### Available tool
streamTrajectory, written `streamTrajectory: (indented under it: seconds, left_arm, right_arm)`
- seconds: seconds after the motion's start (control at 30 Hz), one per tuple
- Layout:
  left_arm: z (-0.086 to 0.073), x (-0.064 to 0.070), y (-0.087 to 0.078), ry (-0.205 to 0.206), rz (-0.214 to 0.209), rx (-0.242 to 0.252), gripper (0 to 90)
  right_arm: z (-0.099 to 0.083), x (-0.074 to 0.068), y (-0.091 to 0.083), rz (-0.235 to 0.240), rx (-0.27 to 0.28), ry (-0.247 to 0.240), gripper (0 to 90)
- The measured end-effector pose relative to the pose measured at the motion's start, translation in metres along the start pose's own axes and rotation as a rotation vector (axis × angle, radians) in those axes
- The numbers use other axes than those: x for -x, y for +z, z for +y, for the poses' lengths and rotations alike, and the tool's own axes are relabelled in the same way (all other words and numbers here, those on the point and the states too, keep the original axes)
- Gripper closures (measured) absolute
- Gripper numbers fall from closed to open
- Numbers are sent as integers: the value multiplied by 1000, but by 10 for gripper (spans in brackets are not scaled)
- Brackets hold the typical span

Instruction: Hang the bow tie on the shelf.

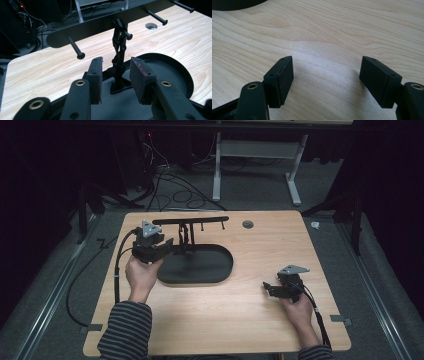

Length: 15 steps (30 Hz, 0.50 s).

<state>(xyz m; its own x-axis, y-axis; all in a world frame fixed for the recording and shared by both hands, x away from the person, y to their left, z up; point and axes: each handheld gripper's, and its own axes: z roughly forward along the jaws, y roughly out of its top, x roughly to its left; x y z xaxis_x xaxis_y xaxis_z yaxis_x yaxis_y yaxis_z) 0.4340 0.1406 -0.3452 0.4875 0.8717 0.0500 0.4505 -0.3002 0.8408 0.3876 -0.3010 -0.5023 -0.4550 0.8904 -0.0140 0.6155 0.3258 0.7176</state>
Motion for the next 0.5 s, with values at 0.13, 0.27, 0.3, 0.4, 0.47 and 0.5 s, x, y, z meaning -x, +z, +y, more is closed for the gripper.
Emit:
streamTrajectory:
  seconds: [0.13, 0.27, 0.3, 0.4, 0.47, 0.5]
  left_arm:
    - [-2, -1, -5, -6, 0, 10, 606]
    - [-3, -2, -9, -33, -17, 22, 585]
    - [-3, -3, -10, -30, -14, 19, 578]
    - [-6, -5, -13, -46, -16, 24, 566]
    - [-7, -6, -16, -49, -9, 27, 560]
    - [-8, -7, -17, -52, -10, 29, 557]
  right_arm:
    - [0, 0, 0, 0, 0, 0, 284]
    - [0, 0, 0, 0, 0, 0, 284]
    - [0, 0, 0, 0, 0, 0, 284]
    - [0, 0, 0, 0, 0, 0, 284]
    - [0, 0, 0, 0, 0, 0, 284]
    - [0, 0, 0, 0, 0, 0, 284]
